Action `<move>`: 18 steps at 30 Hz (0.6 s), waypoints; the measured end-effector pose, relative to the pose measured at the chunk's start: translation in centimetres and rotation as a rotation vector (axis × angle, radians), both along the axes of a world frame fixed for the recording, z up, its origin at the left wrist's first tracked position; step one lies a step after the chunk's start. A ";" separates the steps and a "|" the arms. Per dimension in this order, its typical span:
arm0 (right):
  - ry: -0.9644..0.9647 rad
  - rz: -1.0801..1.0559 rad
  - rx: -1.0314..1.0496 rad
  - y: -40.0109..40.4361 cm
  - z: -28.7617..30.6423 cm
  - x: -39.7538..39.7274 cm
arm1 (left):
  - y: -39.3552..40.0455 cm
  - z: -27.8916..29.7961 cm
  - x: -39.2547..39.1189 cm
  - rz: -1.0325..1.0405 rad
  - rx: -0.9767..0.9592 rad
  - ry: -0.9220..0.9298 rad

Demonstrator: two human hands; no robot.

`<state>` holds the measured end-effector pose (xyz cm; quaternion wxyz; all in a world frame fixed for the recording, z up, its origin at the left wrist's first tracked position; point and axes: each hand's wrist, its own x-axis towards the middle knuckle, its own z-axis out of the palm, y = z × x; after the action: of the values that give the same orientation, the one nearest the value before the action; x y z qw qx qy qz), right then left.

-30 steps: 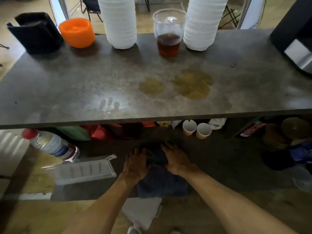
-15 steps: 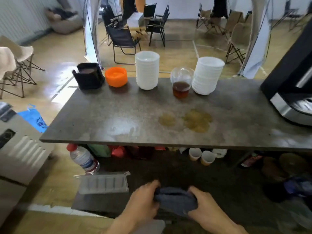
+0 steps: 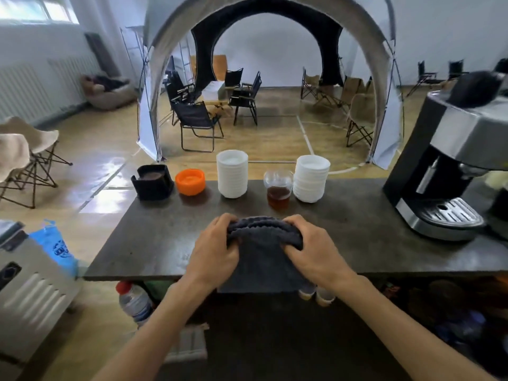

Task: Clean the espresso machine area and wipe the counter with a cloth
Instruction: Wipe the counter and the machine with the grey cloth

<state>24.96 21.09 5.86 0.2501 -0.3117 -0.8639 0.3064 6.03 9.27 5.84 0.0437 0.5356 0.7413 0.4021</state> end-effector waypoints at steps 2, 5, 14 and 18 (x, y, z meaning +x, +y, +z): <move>-0.037 -0.013 -0.014 2.0 0.2 -2.5 | 2.3 0.0 -1.7 0.044 -0.006 -0.033; -0.143 -0.087 -0.012 4.3 -0.5 -5.7 | 5.6 -1.0 -3.9 0.083 -0.097 -0.062; -0.355 -0.358 0.449 -0.1 -7.3 -9.5 | 7.2 -7.9 -5.1 -0.229 -0.209 0.358; -0.582 -0.294 0.300 -0.7 -8.5 -11.1 | 7.1 -9.1 -5.5 -0.292 -0.340 0.436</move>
<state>13.90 20.38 -2.65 0.0781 -0.4666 -0.8803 0.0355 0.51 16.42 -3.27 0.0298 0.6950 0.7051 0.1377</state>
